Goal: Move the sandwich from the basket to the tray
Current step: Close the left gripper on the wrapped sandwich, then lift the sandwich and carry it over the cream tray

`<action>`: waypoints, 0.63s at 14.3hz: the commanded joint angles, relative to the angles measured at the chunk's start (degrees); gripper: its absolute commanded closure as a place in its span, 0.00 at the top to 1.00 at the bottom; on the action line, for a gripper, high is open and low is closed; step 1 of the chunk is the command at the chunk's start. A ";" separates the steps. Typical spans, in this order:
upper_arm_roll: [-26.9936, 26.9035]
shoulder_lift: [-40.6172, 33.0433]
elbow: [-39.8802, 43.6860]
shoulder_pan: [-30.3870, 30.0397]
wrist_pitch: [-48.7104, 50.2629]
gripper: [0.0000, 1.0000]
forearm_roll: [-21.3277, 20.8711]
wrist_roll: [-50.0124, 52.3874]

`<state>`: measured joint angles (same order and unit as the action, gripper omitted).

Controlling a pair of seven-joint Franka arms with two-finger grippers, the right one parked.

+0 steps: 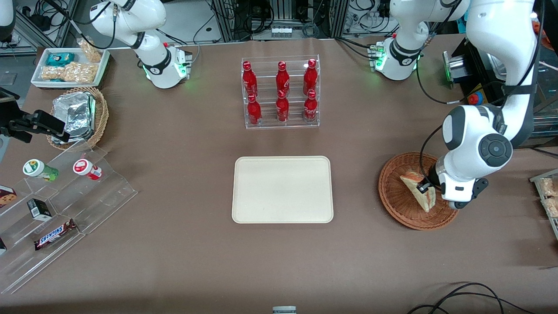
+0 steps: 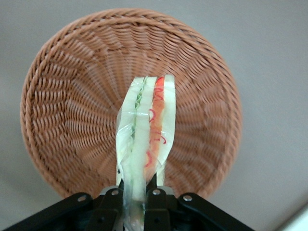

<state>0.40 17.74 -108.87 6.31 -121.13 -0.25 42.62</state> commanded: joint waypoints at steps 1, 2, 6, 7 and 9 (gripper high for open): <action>0.13 0.10 1.99 4.31 3.10 0.01 -0.19 -1.56; 0.31 0.71 2.17 5.98 3.01 0.02 0.16 -4.19; 2.33 8.61 11.20 13.54 2.66 0.04 0.60 -9.57; 2.59 10.28 12.96 15.21 2.48 0.00 0.86 -9.40; 2.68 12.65 15.69 18.81 0.91 0.00 4.45 -8.78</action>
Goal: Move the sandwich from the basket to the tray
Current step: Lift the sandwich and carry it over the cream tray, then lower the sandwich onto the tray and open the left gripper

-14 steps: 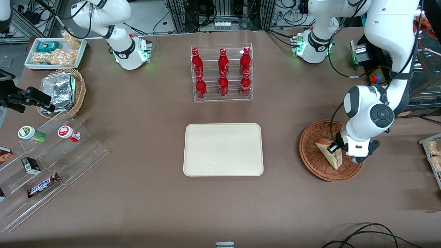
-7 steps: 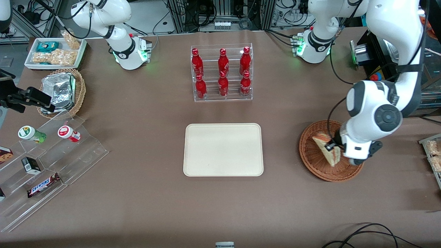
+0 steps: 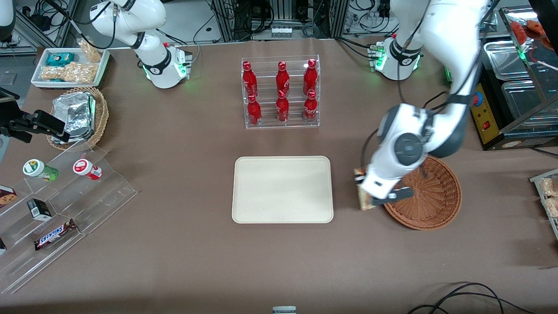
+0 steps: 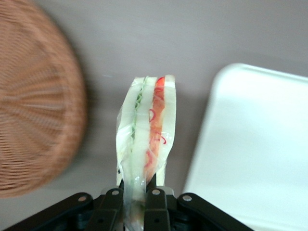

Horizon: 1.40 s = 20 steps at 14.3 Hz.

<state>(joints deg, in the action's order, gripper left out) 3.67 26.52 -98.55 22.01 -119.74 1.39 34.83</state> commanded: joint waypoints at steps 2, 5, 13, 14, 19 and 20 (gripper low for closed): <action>-0.60 6.86 8.70 7.50 -2.59 0.00 4.93 0.58; -0.77 13.27 17.39 12.69 -2.78 0.00 4.23 6.46; -0.86 22.26 26.48 19.03 -3.65 0.04 -3.06 17.02; -0.77 22.08 26.21 18.94 -3.66 0.33 -2.98 16.76; -1.03 17.01 25.52 19.55 -2.17 1.00 -3.41 17.02; -1.04 14.63 24.64 19.21 -0.77 1.00 -3.33 16.85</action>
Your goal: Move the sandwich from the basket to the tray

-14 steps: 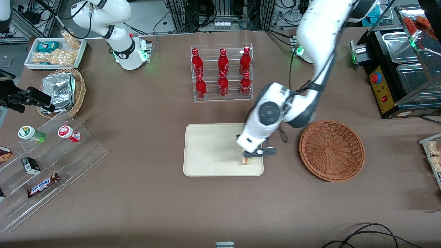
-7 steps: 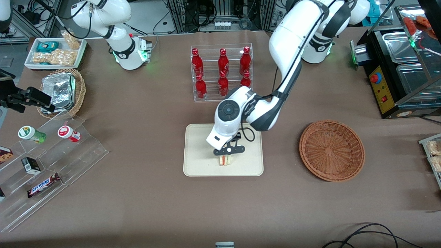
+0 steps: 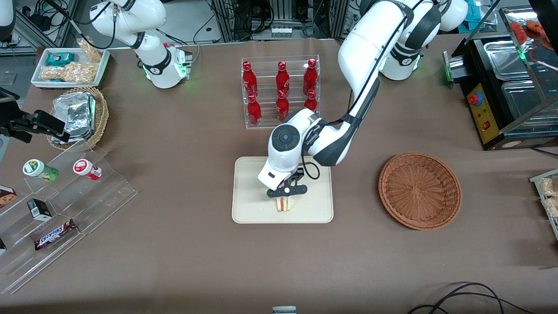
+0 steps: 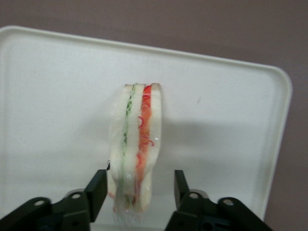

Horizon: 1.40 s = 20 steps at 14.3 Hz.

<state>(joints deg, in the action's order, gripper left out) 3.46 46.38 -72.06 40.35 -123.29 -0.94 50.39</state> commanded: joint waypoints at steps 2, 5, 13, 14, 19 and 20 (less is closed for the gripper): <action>-0.99 -11.46 -4.13 -0.35 6.54 1.00 -0.99 0.77; -1.08 -17.54 -4.57 -2.56 15.85 1.00 -1.08 1.29; -3.46 -30.36 -22.39 -16.42 20.36 1.00 -0.29 -7.62; -3.46 -32.65 -24.86 -19.14 20.71 1.00 -0.11 -12.11; -3.46 -45.05 -36.65 -30.23 23.87 1.00 -0.11 -31.81; -3.46 -46.19 -36.40 -31.90 26.58 1.00 -0.11 -35.41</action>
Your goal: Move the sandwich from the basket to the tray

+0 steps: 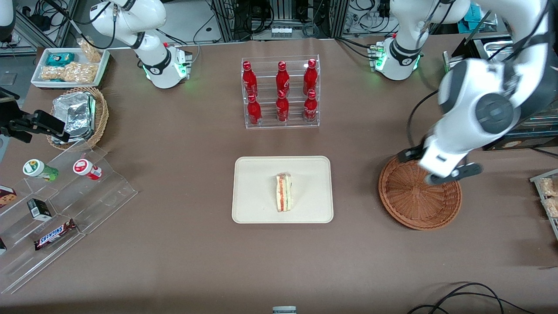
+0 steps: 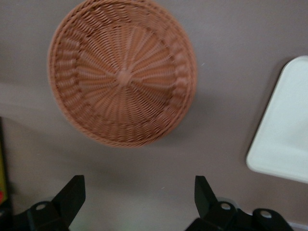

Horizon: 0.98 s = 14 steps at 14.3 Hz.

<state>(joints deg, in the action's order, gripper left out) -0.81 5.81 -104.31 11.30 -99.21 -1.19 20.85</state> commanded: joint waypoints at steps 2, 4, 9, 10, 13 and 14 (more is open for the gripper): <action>0.63 -8.08 -3.44 -5.40 6.11 1.00 0.13 -10.80; 0.72 -9.50 -2.75 -8.65 7.61 1.00 0.13 -15.98; 1.24 -7.32 5.24 -11.57 9.29 1.00 0.31 -22.33; 1.85 -5.83 7.87 -12.00 9.29 1.00 0.22 -22.60; 3.27 -3.44 12.20 -13.33 8.94 1.00 0.13 -22.69; 3.27 -3.35 12.38 -12.98 8.33 1.00 -0.04 -22.78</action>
<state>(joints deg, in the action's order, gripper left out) 1.38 0.20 -95.16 -0.59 -91.33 -1.18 -0.65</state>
